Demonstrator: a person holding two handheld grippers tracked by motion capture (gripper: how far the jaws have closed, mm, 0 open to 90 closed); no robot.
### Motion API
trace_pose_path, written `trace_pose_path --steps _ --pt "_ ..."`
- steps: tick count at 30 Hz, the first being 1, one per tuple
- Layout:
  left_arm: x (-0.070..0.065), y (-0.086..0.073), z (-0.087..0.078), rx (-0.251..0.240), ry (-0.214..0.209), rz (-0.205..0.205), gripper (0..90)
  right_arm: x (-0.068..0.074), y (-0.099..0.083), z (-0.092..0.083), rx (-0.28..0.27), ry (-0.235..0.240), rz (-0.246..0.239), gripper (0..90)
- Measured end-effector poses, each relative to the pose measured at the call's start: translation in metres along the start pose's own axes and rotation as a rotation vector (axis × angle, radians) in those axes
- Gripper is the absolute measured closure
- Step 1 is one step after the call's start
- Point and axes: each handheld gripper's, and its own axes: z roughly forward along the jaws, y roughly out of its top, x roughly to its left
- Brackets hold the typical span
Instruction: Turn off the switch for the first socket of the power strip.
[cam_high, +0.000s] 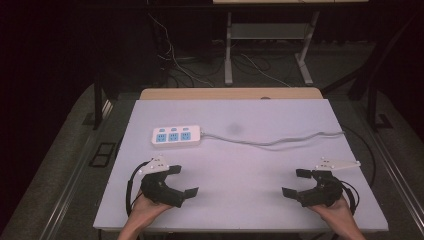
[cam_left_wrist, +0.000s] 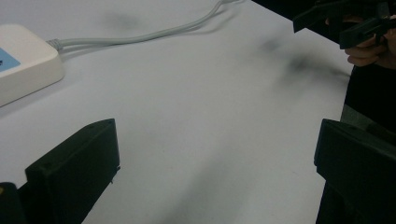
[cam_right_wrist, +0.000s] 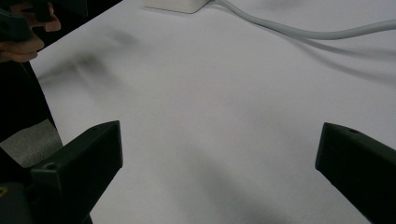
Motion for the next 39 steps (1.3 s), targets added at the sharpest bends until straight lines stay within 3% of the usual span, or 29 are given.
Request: trace_pose_path --steps 28,39 --pt "0.020 0.037 -0.016 0.074 0.031 0.032 0.0 0.000 -0.001 0.000 0.014 -0.002 -0.008 0.5" --pt "0.028 0.053 -0.015 0.105 0.049 0.055 0.0 -0.001 -0.002 0.000 0.019 -0.006 -0.009 0.5"
